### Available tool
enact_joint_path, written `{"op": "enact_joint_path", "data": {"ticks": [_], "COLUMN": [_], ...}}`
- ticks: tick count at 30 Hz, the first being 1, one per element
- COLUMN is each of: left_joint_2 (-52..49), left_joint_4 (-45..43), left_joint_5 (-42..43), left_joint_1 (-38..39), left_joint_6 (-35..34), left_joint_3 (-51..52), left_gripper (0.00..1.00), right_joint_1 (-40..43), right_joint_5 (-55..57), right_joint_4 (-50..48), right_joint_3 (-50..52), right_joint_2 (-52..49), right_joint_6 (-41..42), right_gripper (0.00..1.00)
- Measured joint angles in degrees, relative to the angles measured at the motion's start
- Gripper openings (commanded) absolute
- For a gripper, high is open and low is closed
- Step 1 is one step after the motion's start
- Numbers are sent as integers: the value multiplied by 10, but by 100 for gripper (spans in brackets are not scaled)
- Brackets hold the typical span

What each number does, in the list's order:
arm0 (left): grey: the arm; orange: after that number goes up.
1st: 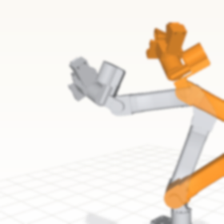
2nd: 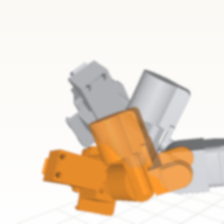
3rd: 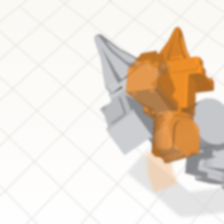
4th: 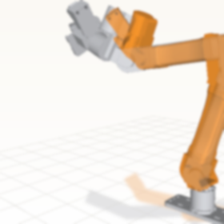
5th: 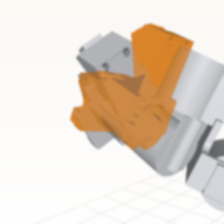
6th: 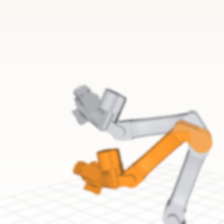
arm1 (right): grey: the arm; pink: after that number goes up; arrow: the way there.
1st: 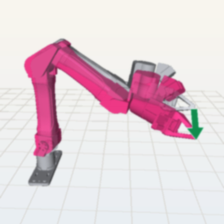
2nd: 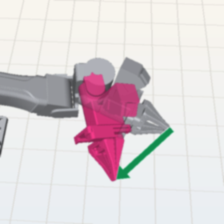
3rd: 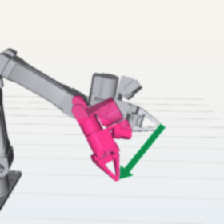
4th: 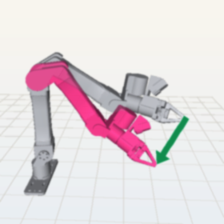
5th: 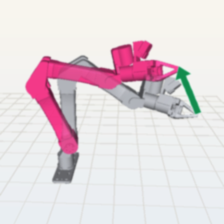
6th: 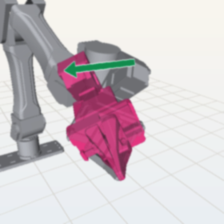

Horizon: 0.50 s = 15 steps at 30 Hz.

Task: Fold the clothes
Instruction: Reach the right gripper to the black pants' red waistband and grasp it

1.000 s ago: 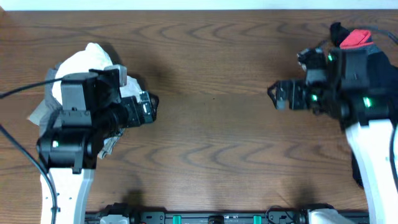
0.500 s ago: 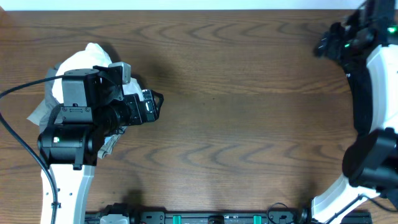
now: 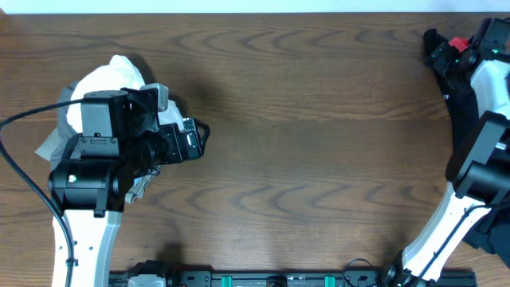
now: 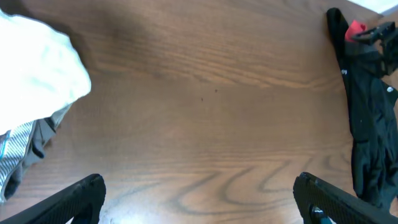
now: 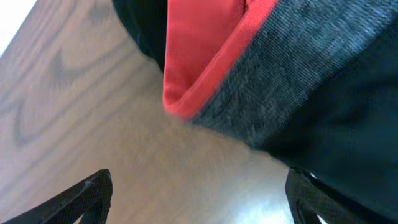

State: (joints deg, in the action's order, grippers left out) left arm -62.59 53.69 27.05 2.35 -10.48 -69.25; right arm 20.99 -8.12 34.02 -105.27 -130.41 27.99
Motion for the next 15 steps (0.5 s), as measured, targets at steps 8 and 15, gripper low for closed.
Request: {"op": "enact_joint_path", "data": {"ticks": [8, 15], "left_joint_2": [-1, -8], "left_joint_4": [14, 18], "left_joint_5": [0, 0], "left_joint_1": [0, 0], "left_joint_6": [0, 0], "left_joint_3": [0, 0], "left_gripper": [98, 98], "right_joint_1": [0, 5], "right_joint_5": [0, -17], "right_joint_4": [-61, -72], "right_joint_3": [0, 0], "right_joint_2": [-32, -39], "right_joint_6": [59, 79], "right_gripper": [62, 1]}}
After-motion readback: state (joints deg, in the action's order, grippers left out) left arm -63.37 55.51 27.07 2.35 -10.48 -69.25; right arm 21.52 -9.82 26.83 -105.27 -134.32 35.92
